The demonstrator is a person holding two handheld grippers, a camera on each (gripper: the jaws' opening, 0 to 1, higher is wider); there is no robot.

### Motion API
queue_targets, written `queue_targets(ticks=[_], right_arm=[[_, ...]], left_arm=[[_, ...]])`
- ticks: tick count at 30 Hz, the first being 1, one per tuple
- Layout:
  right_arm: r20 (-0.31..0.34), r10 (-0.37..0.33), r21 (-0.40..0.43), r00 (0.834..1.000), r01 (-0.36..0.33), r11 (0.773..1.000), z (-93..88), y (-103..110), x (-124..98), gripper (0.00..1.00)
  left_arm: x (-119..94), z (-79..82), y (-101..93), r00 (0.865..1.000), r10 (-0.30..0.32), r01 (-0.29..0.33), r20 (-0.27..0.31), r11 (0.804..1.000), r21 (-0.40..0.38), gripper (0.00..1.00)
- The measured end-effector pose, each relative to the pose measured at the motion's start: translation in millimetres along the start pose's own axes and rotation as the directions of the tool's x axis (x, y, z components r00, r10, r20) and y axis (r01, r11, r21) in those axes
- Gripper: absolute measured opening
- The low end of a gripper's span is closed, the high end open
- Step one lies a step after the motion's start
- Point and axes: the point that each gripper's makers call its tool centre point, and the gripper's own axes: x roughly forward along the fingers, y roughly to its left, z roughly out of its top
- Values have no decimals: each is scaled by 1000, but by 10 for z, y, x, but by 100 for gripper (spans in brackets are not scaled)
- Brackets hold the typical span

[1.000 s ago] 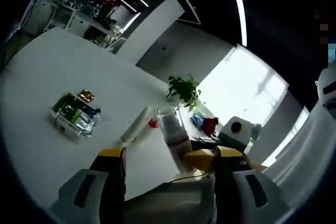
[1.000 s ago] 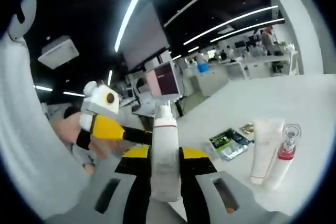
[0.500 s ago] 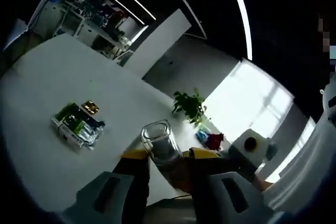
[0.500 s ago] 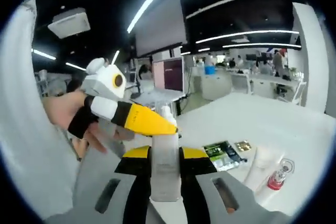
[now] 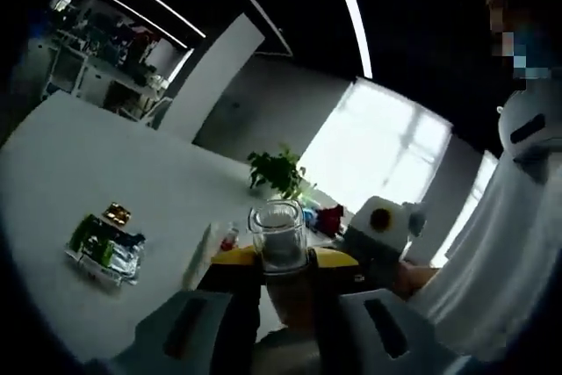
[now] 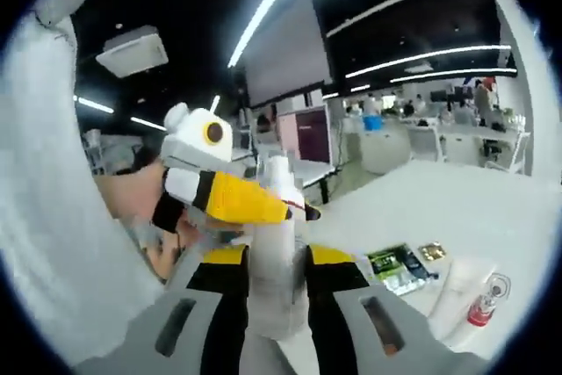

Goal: Arrange the skincare products in the storage area until every visible bottle or jar stands upright without overlapping.

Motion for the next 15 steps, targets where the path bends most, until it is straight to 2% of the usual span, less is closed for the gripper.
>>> queue_targets(ticks=[2, 4, 7, 8, 11, 13, 15], right_arm=[[20, 99, 18, 995, -99, 995, 103, 133, -29, 26], [22, 189, 57, 982, -190, 980, 180, 250, -52, 25], [8, 282, 85, 960, -281, 956, 246, 349, -98, 23], [3, 284, 73, 959, -283, 956, 277, 334, -107, 22], [-6, 308, 52, 951, -307, 950, 306, 367, -114, 22], [-10, 321, 49, 947, -321, 946, 308, 390, -112, 21], [-5, 295, 30, 956, -295, 955, 316, 358, -112, 21]], left_arm=[[-35, 67, -161, 996, -93, 93, -15, 995, 36, 15], [-65, 113, -280, 985, -164, 167, -50, 983, 75, 15], [-102, 136, -387, 966, -228, 245, -124, 958, 149, 15], [-101, 143, -409, 959, -235, 262, -156, 947, 184, 15], [-79, 163, -475, 946, -259, 301, -195, 926, 228, 15], [-61, 170, -497, 937, -274, 321, -218, 921, 223, 15], [-40, 183, -471, 937, -267, 319, -226, 918, 237, 15]])
